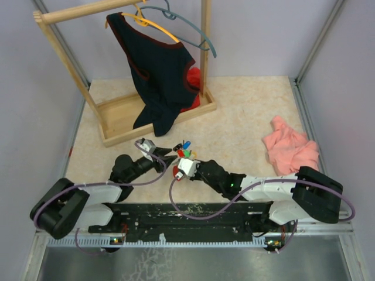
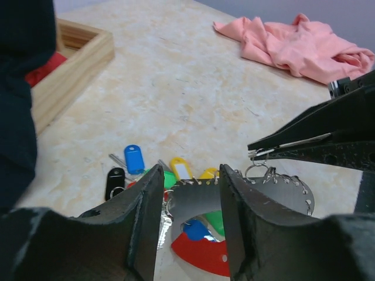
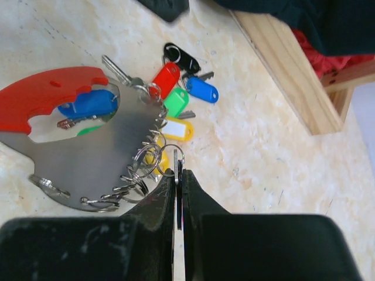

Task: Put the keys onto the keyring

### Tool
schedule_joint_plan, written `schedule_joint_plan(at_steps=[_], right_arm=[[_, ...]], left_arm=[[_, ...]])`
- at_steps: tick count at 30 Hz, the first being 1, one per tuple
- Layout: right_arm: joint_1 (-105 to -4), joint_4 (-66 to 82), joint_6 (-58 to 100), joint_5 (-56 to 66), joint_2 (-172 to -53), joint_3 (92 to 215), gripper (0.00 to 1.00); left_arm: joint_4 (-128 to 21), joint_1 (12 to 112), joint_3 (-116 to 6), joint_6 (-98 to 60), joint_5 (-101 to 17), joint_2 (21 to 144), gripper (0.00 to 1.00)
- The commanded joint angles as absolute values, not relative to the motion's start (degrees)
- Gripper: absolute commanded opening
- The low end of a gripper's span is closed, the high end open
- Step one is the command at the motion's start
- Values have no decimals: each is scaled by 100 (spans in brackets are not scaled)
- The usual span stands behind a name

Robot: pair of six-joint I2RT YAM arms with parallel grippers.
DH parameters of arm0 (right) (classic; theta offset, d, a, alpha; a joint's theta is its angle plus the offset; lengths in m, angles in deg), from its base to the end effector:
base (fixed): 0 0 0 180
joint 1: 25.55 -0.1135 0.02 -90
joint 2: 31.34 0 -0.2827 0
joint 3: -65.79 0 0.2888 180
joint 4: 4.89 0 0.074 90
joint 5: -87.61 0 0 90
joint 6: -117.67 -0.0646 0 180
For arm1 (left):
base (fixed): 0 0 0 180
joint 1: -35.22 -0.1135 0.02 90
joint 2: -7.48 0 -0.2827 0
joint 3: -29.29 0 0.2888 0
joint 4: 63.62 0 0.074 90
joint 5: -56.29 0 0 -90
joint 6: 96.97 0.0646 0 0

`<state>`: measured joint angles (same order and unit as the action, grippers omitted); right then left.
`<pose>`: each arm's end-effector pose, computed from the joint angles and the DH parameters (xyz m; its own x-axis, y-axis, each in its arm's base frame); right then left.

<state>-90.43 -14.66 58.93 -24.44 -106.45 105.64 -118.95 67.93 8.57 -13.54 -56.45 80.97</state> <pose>0.1510 0.2650 0.1624 0.2047 -0.6965 -0.6878 -0.6892 0.3964 -0.6065 0.1950 -0.1549 0.1606 -0.0569 -0.0889 -0.9944 0.8222 0.5608 -0.0972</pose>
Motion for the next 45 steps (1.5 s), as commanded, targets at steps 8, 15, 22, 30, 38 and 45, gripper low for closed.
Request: schedule_joint_plan(at_steps=[8, 15, 22, 30, 38, 45], right_arm=[[-8443, -877, 4113, -3422, -10311, 10835, 0], [-7902, -80, 2778, -3717, -10487, 10972, 5], [-7731, 602, 1821, -3916, -10445, 11110, 17], [-7671, 641, 1498, -3957, -10125, 10921, 52], [-7671, 446, 1406, -4830, -8720, 10261, 66], [-7675, 105, 1634, -5618, -7664, 9702, 85]], left_arm=[[-10361, 6757, 1047, -1017, -4019, 6647, 56], [-10192, 6757, 1190, -1117, -3358, 6351, 89], [-9280, 6757, 1078, -1809, -2637, 5553, 100], [-7203, 6766, 758, -2340, -2195, 4347, 100], [-6538, 6774, 853, -2508, -1972, 3162, 100], [-6437, 6774, 1029, -2339, -1655, 3012, 100]])
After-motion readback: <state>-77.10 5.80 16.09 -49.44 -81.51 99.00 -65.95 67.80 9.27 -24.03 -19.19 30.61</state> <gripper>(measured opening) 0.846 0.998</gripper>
